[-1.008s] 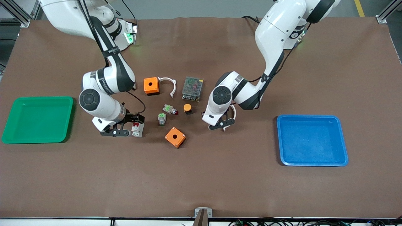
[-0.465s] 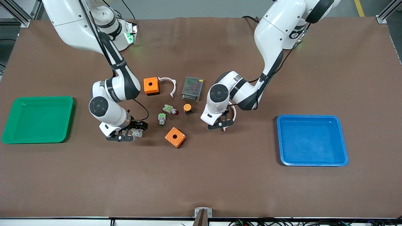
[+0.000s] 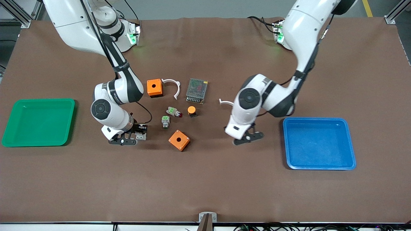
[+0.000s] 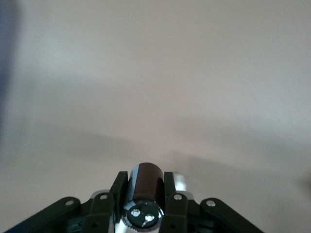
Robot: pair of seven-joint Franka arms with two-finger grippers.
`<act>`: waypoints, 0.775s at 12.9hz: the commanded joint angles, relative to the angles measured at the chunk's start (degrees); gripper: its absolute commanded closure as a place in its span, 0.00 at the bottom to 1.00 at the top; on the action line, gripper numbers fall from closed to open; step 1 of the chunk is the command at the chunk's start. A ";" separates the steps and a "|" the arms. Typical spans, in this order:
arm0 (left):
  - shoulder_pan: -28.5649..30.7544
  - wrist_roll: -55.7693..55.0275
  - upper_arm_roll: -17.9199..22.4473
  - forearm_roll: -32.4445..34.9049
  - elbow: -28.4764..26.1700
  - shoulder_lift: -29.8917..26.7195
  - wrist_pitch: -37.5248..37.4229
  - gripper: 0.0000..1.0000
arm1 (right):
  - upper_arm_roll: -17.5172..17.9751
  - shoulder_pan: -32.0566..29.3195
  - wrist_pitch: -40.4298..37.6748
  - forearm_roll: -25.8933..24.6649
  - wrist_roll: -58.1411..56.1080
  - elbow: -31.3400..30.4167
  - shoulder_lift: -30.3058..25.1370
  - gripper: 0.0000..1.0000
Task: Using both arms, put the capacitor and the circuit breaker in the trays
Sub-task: 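Carry the capacitor with the left gripper while the right gripper carries the breaker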
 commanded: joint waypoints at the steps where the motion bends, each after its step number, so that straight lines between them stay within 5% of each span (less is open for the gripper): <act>1: 6.03 5.70 -0.50 1.18 -3.03 -4.44 -2.35 0.99 | -0.10 -0.20 -0.65 0.86 0.64 0.58 -0.30 0.81; 4: 11.58 10.88 -0.94 1.09 -3.13 -4.98 -2.26 0.99 | -0.45 -1.69 -4.40 0.86 -0.24 1.54 -2.83 0.82; 10: 22.22 25.21 -0.94 1.09 -5.23 -3.31 -2.08 0.99 | -0.54 -19.58 -40.60 -2.47 -16.28 21.83 -6.27 0.82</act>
